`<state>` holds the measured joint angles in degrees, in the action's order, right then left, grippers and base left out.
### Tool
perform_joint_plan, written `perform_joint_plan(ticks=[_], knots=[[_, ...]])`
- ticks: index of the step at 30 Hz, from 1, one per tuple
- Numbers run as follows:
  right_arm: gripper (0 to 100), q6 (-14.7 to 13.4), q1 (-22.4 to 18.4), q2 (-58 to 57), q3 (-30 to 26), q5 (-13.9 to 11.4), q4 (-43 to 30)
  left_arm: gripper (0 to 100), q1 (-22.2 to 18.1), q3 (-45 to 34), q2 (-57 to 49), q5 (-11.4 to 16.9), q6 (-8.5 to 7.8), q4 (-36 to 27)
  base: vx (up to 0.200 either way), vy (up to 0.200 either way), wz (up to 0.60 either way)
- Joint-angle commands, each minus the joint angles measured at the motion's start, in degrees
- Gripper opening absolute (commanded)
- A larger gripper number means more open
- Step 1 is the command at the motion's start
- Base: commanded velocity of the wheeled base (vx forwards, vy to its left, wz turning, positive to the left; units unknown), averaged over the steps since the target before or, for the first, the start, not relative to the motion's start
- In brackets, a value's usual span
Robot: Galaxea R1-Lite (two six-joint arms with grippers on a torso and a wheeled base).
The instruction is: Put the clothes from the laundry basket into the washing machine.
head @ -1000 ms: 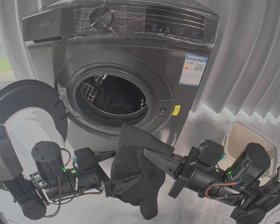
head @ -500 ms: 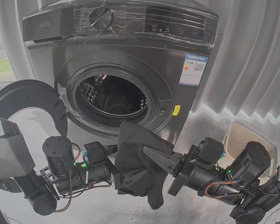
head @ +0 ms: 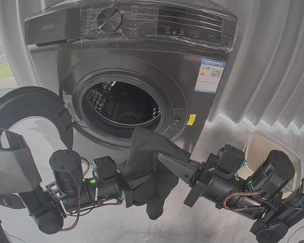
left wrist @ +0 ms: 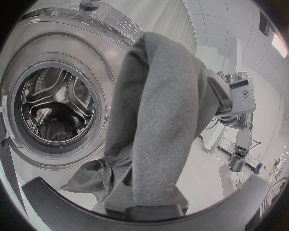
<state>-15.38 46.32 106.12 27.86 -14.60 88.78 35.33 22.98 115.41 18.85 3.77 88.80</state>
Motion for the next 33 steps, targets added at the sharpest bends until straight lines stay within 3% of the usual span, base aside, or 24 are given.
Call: perform_joint_plan(ticks=[1, 6, 10, 17, 33], knots=[[0, -0.08, -0.27, -0.39, 0.62, 0.10, 0.07, 0, -0.08, -0.39, 0.17, 0.05, 0.01, -0.03, 0.000, 0.000, 0.00], [0, -0.17, -1.85, -0.30, 1.15, 0.72, 0.07, 0, -0.17, -0.57, -0.36, 0.05, 0.01, 0.15, 0.000, 0.000, 0.00], [0, -0.26, -4.49, 0.32, 1.68, 3.09, -0.01, 0, -0.96, -1.09, -1.94, -0.04, 0.01, 0.15, 0.000, 0.000, 0.00], [0, -0.17, -7.30, 4.27, 1.41, 3.79, -0.01, 0, -0.88, -3.47, -7.39, -0.13, 0.28, 0.06, 0.000, 0.000, 0.00], [0, 0.36, -4.22, 8.31, -2.28, 3.62, -0.01, 0, -0.35, -5.23, -14.33, -0.83, 0.63, 0.06, 0.000, 0.000, 0.00]])
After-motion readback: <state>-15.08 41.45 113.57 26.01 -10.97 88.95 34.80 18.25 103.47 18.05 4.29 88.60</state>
